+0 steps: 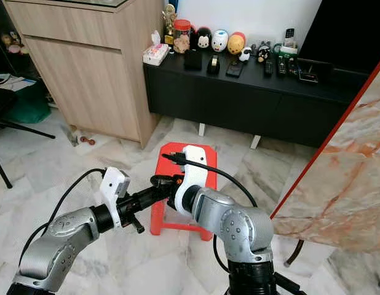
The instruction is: Hang keys on a hook
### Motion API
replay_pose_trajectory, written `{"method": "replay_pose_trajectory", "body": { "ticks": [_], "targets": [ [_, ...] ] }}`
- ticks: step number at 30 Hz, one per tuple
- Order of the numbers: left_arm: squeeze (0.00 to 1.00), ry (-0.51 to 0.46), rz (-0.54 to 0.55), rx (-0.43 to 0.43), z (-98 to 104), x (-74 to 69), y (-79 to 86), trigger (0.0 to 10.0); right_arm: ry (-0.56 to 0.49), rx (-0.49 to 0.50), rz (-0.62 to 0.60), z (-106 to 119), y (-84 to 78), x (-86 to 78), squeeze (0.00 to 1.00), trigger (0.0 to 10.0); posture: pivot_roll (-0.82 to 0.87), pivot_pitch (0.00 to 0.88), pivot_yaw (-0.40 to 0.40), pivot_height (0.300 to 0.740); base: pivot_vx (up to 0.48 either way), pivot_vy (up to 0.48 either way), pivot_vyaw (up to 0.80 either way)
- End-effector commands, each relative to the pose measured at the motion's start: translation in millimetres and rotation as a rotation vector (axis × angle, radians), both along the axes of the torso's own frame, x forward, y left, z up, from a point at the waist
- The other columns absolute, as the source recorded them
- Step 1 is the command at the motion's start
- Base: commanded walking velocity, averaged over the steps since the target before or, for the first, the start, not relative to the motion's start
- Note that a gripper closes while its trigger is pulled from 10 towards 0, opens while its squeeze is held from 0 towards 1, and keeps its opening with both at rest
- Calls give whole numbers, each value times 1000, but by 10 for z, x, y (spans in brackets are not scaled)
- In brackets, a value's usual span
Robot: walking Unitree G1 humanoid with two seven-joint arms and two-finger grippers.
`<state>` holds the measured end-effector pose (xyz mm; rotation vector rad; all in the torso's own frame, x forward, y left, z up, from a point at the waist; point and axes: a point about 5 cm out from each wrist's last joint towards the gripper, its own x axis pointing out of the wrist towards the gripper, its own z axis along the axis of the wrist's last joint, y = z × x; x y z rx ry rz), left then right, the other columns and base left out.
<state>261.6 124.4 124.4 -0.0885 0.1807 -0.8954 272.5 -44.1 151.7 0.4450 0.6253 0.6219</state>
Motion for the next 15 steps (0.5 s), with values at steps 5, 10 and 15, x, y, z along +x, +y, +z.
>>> {"method": "replay_pose_trajectory", "body": {
  "ticks": [5,10,15],
  "targets": [
    [0,-7,-42,2,-9,-35,-40,0,17,24,-3,-22,75,-20,1000,10000,14,95,-86,734,0,0,0],
    [0,-5,-48,6,-7,-38,-42,0,-10,9,-80,-10,20,50,86,10000,15,97,-85,734,0,0,0],
    [0,-3,-55,8,-10,-39,-41,0,-98,59,-199,150,-105,214,0,10000,14,98,-80,734,0,0,0]
  ]
}}
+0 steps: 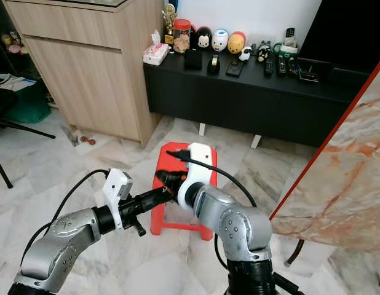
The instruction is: Hang keys on a hook
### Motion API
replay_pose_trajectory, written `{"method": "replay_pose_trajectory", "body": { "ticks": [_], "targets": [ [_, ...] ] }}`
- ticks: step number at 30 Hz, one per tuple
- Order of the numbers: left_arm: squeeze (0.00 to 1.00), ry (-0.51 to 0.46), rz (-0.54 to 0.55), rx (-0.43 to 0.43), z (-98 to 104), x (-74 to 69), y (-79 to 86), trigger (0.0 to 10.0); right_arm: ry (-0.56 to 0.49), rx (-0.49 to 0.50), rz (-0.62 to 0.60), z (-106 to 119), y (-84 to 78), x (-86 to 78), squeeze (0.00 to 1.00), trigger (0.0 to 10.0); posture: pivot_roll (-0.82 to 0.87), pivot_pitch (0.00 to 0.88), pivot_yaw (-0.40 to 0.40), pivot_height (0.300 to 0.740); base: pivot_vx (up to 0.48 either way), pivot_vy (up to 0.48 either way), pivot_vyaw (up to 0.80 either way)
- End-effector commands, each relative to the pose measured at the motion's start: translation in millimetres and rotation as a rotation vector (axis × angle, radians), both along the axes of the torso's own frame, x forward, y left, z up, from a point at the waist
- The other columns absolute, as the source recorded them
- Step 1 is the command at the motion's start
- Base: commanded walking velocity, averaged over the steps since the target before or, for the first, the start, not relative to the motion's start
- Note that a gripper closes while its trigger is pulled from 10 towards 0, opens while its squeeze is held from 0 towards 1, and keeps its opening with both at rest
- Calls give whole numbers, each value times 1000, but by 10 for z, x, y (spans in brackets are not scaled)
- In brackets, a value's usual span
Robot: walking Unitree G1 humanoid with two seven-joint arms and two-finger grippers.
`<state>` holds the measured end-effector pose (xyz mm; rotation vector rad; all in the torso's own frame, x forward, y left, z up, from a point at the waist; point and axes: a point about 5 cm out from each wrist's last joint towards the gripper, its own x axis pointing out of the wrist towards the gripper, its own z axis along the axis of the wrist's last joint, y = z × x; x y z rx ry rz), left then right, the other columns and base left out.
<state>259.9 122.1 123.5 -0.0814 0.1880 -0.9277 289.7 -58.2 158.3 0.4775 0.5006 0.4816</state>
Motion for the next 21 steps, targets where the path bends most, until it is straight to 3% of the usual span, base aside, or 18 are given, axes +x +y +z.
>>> {"method": "replay_pose_trajectory", "body": {
  "ticks": [1,7,13,14,15,16,17,19,21],
  "targets": [
    [0,-5,-23,2,-2,-22,-18,0,-33,54,-42,110,15,62,0,10000,13,98,-80,734,0,0,0],
    [0,-2,-25,2,-3,-21,-11,0,-101,47,-101,210,-148,157,0,10000,10,103,-76,734,0,0,0],
    [0,6,55,-29,0,18,56,0,-170,-56,-304,206,-741,329,0,10000,3,107,-71,734,0,0,0],
    [0,6,83,-29,-7,30,83,3490,-164,-79,-340,172,-876,346,0,10000,0,111,-69,734,0,0,0],
    [0,8,104,-28,-14,38,107,9137,-155,-99,-369,135,-988,354,0,10000,-2,111,-69,734,0,0,0],
    [0,8,104,-28,-14,38,107,9137,-155,-99,-369,135,-988,354,0,10000,-2,111,-69,734,0,0,0],
    [0,10,134,-28,-24,46,140,10000,-136,-135,-404,63,-1145,354,0,10000,-3,114,-65,734,0,0,0],
    [0,11,152,-26,-28,50,157,10000,-119,-158,-424,-8,-1239,344,0,10000,-4,114,-64,734,0,0,0],
    [0,1,199,-9,-34,62,199,10000,-45,-209,-471,-290,-1461,288,0,10000,-5,109,-58,734,0,0,0]
  ]
}}
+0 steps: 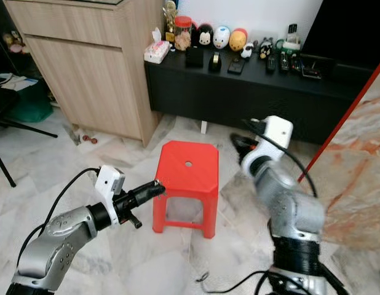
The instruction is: Hang keys on a hook
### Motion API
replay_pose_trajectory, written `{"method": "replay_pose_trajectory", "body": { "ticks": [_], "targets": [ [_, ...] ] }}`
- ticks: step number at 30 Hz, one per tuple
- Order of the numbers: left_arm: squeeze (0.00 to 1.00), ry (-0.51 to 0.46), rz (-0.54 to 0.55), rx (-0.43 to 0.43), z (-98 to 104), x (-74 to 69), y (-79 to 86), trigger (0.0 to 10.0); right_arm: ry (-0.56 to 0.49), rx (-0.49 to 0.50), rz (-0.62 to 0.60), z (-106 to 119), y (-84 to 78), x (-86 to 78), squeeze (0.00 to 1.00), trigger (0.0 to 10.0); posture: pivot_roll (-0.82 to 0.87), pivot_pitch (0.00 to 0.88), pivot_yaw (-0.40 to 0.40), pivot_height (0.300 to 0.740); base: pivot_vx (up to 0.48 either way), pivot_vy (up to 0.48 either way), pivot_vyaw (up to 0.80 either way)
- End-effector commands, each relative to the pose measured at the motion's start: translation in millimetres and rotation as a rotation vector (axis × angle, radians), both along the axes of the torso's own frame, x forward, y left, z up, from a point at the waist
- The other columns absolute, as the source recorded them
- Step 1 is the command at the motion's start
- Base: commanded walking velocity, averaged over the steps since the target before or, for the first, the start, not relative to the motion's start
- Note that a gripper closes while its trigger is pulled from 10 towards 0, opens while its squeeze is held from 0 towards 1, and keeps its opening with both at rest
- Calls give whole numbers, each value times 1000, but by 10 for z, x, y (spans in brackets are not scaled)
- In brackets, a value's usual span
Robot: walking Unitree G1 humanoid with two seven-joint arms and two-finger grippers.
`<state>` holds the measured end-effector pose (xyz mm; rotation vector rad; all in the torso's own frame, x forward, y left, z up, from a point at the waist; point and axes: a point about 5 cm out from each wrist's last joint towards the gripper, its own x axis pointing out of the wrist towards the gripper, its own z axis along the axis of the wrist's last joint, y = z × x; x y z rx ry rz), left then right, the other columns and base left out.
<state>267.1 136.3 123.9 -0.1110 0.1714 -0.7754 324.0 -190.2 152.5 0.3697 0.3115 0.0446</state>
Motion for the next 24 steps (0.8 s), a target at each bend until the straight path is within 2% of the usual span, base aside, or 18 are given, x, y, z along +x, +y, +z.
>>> {"method": "replay_pose_trajectory", "body": {
  "ticks": [1,3,4,5,6,8,9,13,14,17,18,20,21,22,23,24],
  "targets": [
    [0,2,44,9,-38,-10,57,10000,71,-12,-44,-232,-141,-56,0,10000,-5,109,-58,734,0,0,0],
    [0,-15,84,43,-35,14,83,10000,158,-36,-69,-505,-236,-134,0,10000,0,98,-58,734,0,0,0],
    [0,-20,169,90,-57,73,159,10000,265,-68,-80,-825,-315,-251,0,10000,9,92,-57,734,0,0,0],
    [0,-13,217,115,-83,104,217,10000,315,-80,-81,-978,-342,-318,0,10000,11,91,-59,734,0,0,0],
    [0,-13,217,115,-83,104,217,10000,315,-80,-81,-978,-342,-318,0,10000,11,91,-59,734,0,0,0],
    [0,8,305,153,-137,148,335,10000,394,-93,-84,-1217,-381,-433,0,10000,17,83,-60,734,0,0,0],
    [0,8,305,153,-137,148,335,10000,394,-93,-84,-1217,-381,-433,0,10000,17,83,-60,734,0,0,0],
    [0,55,515,272,-328,194,657,10000,527,-116,-83,-1682,-394,-710,0,10000,16,61,-57,734,0,0,0],
    [0,55,515,272,-328,194,657,10000,527,-116,-83,-1682,-394,-710,0,10000,16,61,-57,734,0,0,0],
    [0,86,599,337,-489,173,793,10000,594,-149,-63,-1891,-373,-875,0,10000,19,45,-57,734,0,0,0],
    [0,86,599,337,-489,173,793,10000,594,-149,-63,-1891,-373,-875,0,10000,19,45,-57,734,0,0,0],
    [0,121,640,396,-684,114,872,10000,650,-142,-51,-2051,-324,-1039,0,10000,23,34,-57,734,0,0,0],
    [0,121,640,396,-684,114,872,10000,650,-142,-51,-2051,-324,-1039,0,10000,23,34,-57,734,0,0,0],
    [0,166,670,476,-875,37,948,10000,685,-156,-43,-2151,-312,-1166,0,10000,22,22,-58,734,0,0,0],
    [0,181,665,512,-943,4,962,10000,695,-160,-44,-2177,-317,-1204,0,10000,22,19,-58,734,0,0,0],
    [0,229,650,547,-1103,-83,966,10000,737,-188,-56,-2236,-349,-1304,0,10000,25,12,-58,734,0,0,0]
  ]
}}
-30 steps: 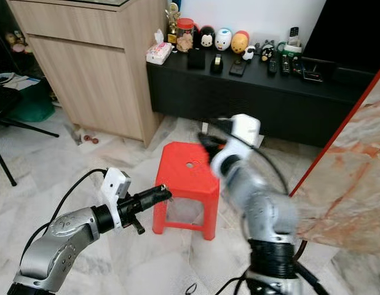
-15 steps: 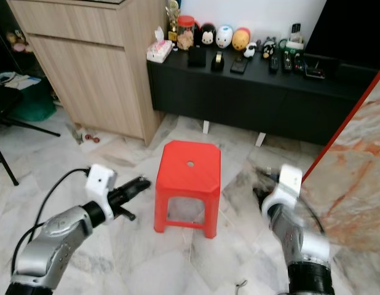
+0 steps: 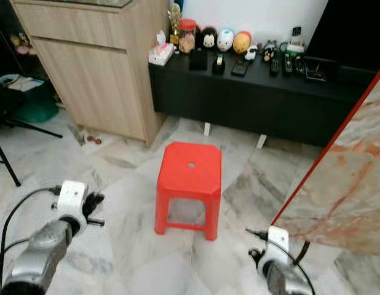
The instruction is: Hang keys on a hook
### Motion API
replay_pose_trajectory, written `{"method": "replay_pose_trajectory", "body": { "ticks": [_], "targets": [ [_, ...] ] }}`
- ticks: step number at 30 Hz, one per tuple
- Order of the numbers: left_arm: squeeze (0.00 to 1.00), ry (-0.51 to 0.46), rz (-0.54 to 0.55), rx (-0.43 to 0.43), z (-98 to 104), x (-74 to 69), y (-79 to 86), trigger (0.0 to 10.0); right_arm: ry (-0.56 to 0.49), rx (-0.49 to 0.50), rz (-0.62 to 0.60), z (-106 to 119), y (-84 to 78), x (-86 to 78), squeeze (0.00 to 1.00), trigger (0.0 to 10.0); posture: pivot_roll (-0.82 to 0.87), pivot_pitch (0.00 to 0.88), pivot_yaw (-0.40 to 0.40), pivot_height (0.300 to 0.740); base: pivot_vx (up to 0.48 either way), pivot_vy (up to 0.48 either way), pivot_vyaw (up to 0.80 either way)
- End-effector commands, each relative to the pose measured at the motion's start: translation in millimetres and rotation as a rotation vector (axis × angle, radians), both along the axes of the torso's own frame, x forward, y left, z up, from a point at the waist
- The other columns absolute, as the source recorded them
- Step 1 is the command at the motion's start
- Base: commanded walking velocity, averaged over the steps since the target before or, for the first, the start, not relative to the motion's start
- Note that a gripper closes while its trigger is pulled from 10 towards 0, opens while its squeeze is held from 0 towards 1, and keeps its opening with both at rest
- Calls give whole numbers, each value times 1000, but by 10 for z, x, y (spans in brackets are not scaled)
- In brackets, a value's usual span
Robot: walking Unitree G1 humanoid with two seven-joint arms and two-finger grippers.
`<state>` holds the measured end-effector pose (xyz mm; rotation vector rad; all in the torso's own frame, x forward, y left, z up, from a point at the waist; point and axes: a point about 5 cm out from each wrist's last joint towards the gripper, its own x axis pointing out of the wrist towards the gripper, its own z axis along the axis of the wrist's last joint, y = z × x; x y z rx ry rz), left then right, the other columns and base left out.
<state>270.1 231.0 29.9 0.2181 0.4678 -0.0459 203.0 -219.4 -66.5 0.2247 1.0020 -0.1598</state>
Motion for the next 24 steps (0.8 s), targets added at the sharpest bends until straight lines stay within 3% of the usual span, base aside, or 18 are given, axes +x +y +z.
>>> {"method": "replay_pose_trajectory", "body": {
  "ticks": [1,2,4,5,6,11,17,24],
  "targets": [
    [0,89,-4,44,-242,-160,16,10000,36,-44,5,-64,-67,-124,0,10000,27,9,-59,734,0,0,0],
    [0,134,-9,54,-359,-237,4,10000,37,-50,22,-78,-68,-148,0,10000,24,3,-62,734,0,0,0],
    [0,154,-10,54,-409,-274,-2,10000,39,-53,31,-84,-68,-161,0,10000,17,0,-63,734,0,0,0],
    [0,219,59,44,-575,-412,63,10000,56,-70,53,-118,-70,-221,0,10000,1,0,-67,734,0,0,0],
    [0,219,59,44,-575,-412,63,10000,56,-70,53,-118,-70,-221,0,10000,1,0,-67,734,0,0,0],
    [0,386,175,-20,-922,-806,118,10000,148,-162,153,-204,-90,-399,0,10000,6,0,-71,734,0,0,0],
    [0,530,303,-93,-1173,-1246,110,10000,122,-124,157,-239,107,-380,0,10000,-23,0,-47,734,0,0,0],
    [0,527,351,-93,-1211,-1322,93,10000,120,-118,199,-249,212,-360,0,10000,2,0,-52,734,0,0,0]
  ]
}}
